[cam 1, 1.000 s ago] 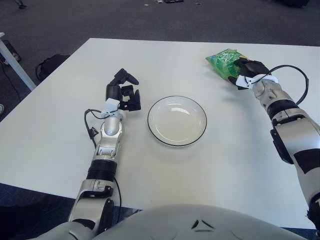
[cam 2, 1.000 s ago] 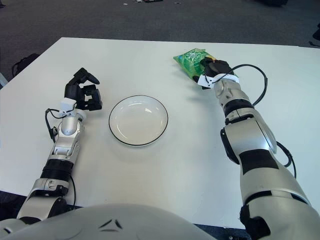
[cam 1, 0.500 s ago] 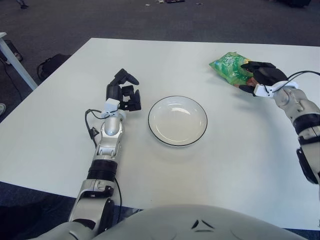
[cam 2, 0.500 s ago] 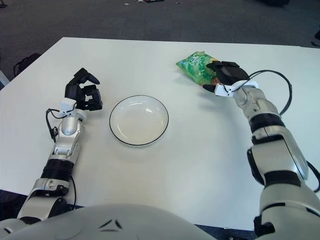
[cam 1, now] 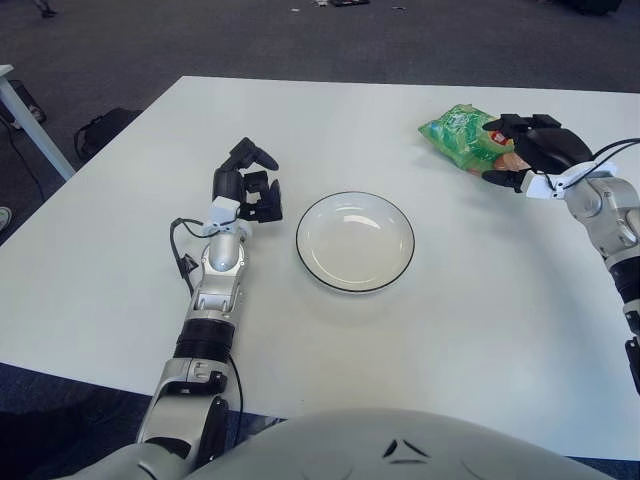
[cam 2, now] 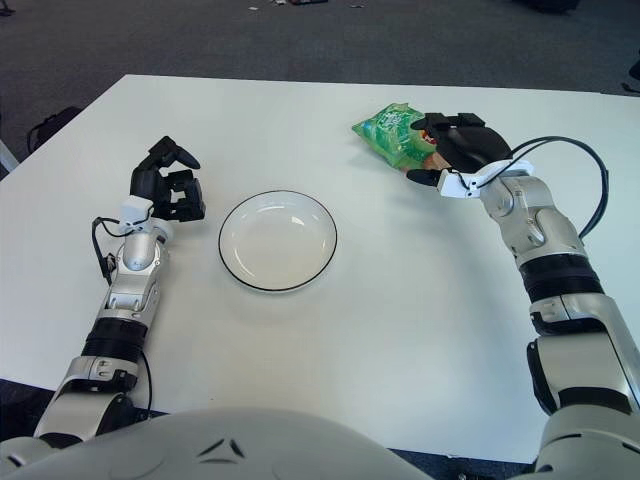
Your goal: Put the snack into the plate.
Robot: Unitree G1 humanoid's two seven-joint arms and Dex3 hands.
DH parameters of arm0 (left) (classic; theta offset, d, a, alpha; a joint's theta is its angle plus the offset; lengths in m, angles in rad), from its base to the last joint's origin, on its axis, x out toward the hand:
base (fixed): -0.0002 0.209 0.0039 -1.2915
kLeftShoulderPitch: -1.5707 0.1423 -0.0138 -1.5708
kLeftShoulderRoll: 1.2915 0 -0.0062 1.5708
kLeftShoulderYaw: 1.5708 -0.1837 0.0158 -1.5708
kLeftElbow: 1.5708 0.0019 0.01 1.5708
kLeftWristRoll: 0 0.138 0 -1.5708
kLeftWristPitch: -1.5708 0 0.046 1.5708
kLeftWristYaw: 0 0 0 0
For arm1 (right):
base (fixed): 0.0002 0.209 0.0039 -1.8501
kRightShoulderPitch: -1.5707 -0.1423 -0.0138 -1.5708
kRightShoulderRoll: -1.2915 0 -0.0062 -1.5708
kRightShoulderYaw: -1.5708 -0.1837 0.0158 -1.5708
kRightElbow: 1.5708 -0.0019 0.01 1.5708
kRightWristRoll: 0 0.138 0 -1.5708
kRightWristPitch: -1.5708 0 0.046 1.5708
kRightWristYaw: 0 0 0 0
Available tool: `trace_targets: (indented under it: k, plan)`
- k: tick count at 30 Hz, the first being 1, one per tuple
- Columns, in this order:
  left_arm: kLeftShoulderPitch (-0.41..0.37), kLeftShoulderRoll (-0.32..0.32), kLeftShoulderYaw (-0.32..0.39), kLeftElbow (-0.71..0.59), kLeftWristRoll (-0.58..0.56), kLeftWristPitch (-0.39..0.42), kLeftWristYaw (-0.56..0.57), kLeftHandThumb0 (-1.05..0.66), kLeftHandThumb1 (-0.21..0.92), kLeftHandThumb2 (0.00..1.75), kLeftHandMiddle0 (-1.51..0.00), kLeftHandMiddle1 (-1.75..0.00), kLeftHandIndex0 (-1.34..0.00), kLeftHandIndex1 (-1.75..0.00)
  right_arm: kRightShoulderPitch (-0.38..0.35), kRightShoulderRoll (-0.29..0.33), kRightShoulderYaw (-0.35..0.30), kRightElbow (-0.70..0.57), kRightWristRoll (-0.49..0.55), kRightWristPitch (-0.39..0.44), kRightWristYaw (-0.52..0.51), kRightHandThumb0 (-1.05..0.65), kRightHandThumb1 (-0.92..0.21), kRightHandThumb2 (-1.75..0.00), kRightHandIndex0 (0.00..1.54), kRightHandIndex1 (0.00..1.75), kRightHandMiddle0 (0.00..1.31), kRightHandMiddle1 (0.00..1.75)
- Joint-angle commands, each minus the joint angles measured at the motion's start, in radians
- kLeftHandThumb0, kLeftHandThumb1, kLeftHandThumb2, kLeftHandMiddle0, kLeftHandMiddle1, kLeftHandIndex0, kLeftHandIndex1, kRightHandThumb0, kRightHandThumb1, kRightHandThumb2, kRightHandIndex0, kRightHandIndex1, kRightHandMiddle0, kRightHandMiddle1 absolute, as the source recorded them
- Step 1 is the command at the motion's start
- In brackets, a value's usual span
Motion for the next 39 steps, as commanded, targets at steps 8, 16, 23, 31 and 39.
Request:
trace_targets:
  k: [8, 16, 23, 31, 39]
  plan:
    - [0.174, -0.050, -0.010, 0.118, -0.007, 0.007, -0.007, -0.51, 0.24, 1.42, -1.37, -1.75, -0.68, -1.75, 0.038, -0.002, -0.102, -0.221, -0.010, 0.161, 0.049, -0.67, -0.87, -0.68, 0.00, 0.58, 0.00, 0.85]
    - [0.174, -0.048, -0.013, 0.120, -0.002, 0.003, -0.005, -0.51, 0.24, 1.42, -1.38, -1.75, -0.68, -1.75, -0.062, 0.064, -0.052, -0.045, -0.062, 0.143, -0.097, -0.64, -0.82, -0.74, 0.00, 0.79, 0.00, 0.92]
    - [0.174, -0.052, -0.012, 0.125, -0.003, 0.000, -0.002, -0.51, 0.23, 1.42, -1.38, -1.75, -0.68, -1.75, -0.136, 0.103, -0.011, 0.086, -0.077, 0.108, -0.168, -0.65, -0.80, -0.75, 0.00, 0.76, 0.00, 0.86]
    - [0.174, -0.053, -0.011, 0.127, 0.010, -0.004, 0.017, -0.52, 0.23, 1.43, -1.38, -1.75, -0.69, -1.75, -0.338, 0.175, 0.124, 0.553, -0.159, 0.008, -0.346, -0.68, -0.81, -0.73, 0.00, 0.63, 0.00, 0.76]
    - [0.177, -0.053, -0.009, 0.122, 0.011, -0.010, 0.020, -0.52, 0.23, 1.43, -1.38, -1.75, -0.69, -1.75, -0.427, 0.193, 0.188, 0.733, -0.171, -0.088, -0.452, -0.75, -0.89, -0.67, 0.00, 0.61, 0.00, 0.66]
